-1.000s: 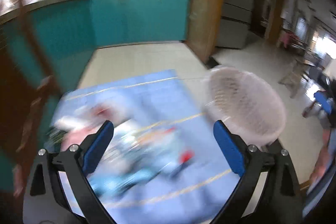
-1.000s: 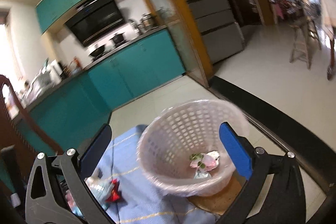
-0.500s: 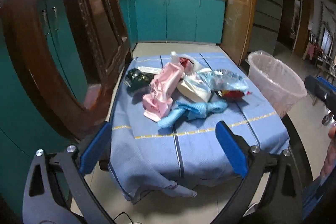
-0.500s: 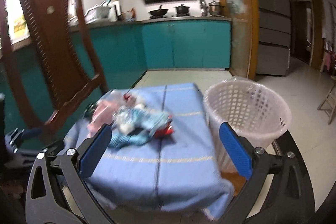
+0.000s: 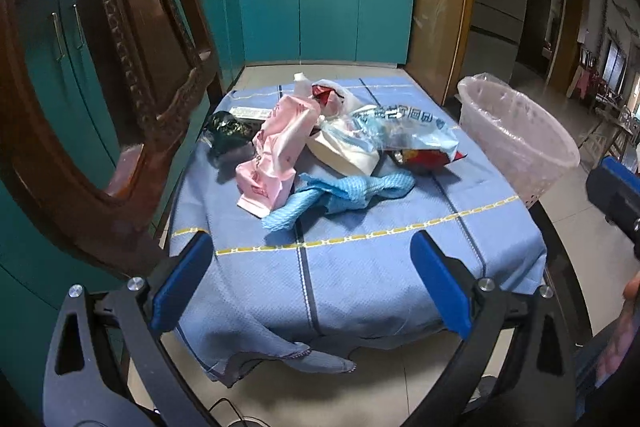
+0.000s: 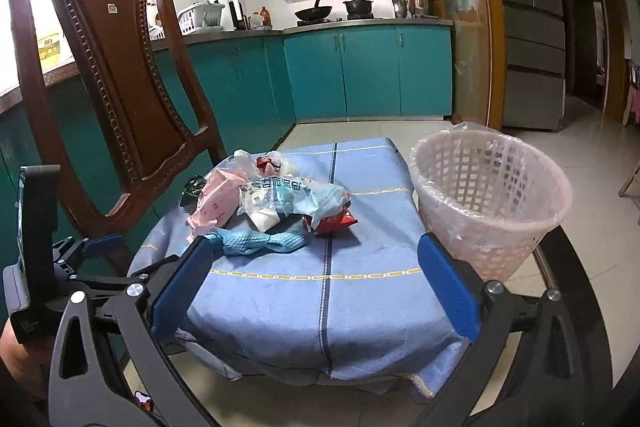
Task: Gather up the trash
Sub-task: 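Return both tools to the table, then grasp the blue cloth with the left gripper while the right gripper grasps the clear snack bag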
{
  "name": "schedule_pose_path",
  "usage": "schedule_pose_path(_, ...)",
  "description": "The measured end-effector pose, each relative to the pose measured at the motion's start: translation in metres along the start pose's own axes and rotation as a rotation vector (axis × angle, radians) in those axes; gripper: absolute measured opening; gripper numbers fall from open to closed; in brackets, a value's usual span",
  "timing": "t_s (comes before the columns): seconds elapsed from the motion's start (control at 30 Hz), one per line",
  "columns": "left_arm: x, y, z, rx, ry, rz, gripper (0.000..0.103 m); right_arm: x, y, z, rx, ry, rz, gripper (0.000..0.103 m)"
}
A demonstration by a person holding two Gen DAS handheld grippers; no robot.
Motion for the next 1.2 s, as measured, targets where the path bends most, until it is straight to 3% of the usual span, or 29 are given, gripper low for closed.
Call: schedule_pose_path(1.2,-0.005,-0.0035,0.002,0.006,0.002,0.023,0.099,-0.0058,-0.0015,-0.0036,-0.003,-0.006,0.023,0.1)
Point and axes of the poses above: each gripper's, at about its wrist camera, not at the fingertips, and x roughly against the way its jaws point, z to its left, y to its top, the point moved 1 cm from there along -x, roughly the way its jaws point, and after that the axes turned 10 degrees about -x, right-handed, at the moved point
